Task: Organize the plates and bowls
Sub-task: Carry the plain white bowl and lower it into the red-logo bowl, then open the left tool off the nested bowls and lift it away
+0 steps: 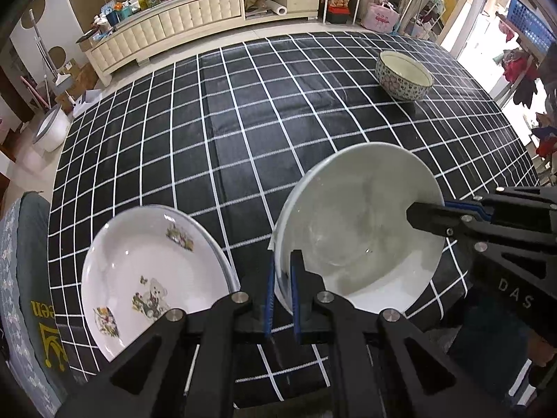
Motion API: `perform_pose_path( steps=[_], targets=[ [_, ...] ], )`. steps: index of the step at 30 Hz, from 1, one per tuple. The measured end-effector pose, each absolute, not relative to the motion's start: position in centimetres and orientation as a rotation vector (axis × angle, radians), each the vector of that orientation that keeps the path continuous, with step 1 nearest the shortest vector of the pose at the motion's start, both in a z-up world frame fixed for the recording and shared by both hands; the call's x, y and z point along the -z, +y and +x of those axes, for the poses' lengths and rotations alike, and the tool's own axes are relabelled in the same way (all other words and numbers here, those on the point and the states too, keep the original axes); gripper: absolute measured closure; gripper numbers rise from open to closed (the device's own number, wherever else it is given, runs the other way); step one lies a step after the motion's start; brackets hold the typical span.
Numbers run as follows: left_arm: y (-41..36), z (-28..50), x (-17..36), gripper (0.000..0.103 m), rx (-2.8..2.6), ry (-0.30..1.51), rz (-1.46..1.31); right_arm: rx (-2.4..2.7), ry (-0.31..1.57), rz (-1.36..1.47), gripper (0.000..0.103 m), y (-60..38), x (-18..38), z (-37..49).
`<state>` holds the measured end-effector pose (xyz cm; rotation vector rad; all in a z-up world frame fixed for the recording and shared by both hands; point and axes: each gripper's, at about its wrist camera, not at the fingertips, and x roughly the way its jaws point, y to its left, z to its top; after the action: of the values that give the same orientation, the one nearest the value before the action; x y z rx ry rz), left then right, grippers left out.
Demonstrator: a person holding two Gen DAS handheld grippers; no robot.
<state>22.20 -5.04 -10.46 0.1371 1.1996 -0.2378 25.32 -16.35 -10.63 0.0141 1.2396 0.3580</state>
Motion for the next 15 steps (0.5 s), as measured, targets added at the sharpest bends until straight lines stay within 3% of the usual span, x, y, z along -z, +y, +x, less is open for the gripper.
perform_pose_path(
  steps=[15],
  targets=[
    [-4.4,22.5,12.4,0.096,0.258,1.243,0.105,-0.354,1.312,0.033,0.093,-16.2,13.2,25.9]
  ],
)
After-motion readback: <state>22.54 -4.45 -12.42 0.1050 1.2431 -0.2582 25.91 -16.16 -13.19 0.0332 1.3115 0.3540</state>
